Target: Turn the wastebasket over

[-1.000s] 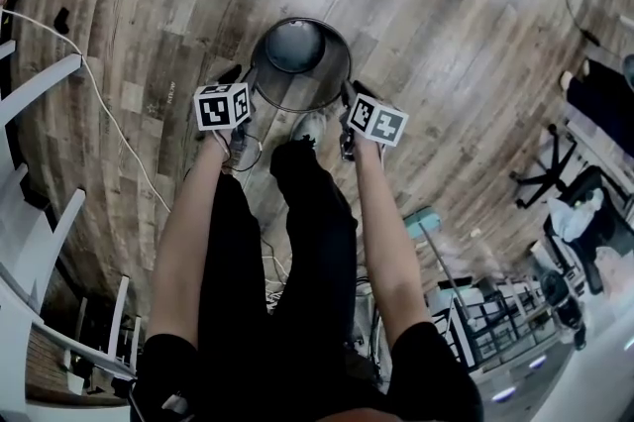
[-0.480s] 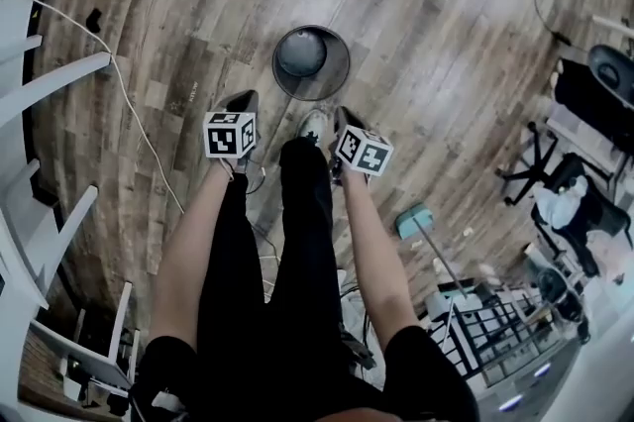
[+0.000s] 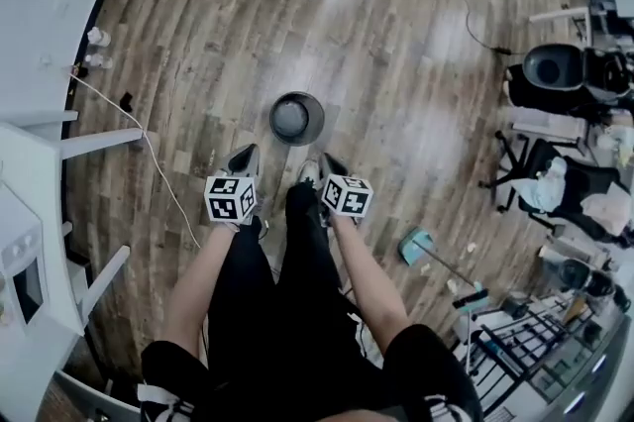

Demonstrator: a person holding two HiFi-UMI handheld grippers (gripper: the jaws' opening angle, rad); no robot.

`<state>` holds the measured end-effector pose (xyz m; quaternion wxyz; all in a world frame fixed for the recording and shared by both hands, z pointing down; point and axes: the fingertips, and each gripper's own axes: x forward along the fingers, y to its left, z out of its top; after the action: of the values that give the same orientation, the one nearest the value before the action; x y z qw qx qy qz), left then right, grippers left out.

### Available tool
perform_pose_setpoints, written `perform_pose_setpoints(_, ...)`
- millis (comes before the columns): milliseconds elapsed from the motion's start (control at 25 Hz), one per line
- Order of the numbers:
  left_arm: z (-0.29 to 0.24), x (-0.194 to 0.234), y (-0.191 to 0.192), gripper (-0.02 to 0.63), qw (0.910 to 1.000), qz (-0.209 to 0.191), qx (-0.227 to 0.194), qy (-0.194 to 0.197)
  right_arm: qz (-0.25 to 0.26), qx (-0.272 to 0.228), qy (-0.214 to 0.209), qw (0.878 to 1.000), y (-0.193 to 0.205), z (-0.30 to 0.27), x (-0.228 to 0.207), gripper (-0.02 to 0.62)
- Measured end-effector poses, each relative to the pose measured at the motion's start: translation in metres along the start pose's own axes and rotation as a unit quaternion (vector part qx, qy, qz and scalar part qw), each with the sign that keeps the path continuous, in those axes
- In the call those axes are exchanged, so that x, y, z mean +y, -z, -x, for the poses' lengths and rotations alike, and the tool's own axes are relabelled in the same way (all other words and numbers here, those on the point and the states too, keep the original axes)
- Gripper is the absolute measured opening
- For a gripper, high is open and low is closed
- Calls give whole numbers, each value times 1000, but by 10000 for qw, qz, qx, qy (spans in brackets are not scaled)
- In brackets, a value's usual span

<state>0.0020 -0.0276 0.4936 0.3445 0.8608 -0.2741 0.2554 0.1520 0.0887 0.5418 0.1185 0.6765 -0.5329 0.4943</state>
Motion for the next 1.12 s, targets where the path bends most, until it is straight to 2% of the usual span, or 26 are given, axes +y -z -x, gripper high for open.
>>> perform_pose_setpoints(120, 52, -40, -66, 34, 9974, -378, -559, 261, 67, -608, -125, 9980, -47, 56, 42, 32)
perform_pose_setpoints(240, 104, -84, -117, 34, 9904, -736, -1088, 431, 42, -1173, -270, 9927, -83, 111, 70, 32)
perform_pose_setpoints(440, 191, -151, -169, 34, 9697, -1355, -1948, 580, 118, -1942, -445, 9799, -118, 199, 106, 32)
perform_pose_setpoints(600, 247, -184, -185, 34, 9485, -1872, -2508, 496, 487, -2373, -687, 9678, -131, 257, 135, 32)
perform_pose_setpoints(720, 282, -204, -188, 34, 9396, -1870, -2794, 642, 710, -2752, -747, 9558, -129, 295, 156, 32)
perform_pose_setpoints(880, 300, -210, -175, 34, 9357, -1777, -2978, 649, 602, -2957, -874, 9494, -111, 324, 172, 32)
perform_pose_setpoints(960, 298, -213, -169, 34, 9377, -1729, -2948, 631, 517, -2984, -900, 9488, -103, 331, 175, 32)
perform_pose_setpoints(1040, 296, -217, -167, 34, 9388, -1719, -2904, 686, 556, -2997, -885, 9483, -101, 338, 176, 32)
perform_pose_setpoints(1120, 292, -219, -168, 34, 9358, -1817, -2930, 729, 666, -3043, -863, 9463, -103, 342, 177, 32)
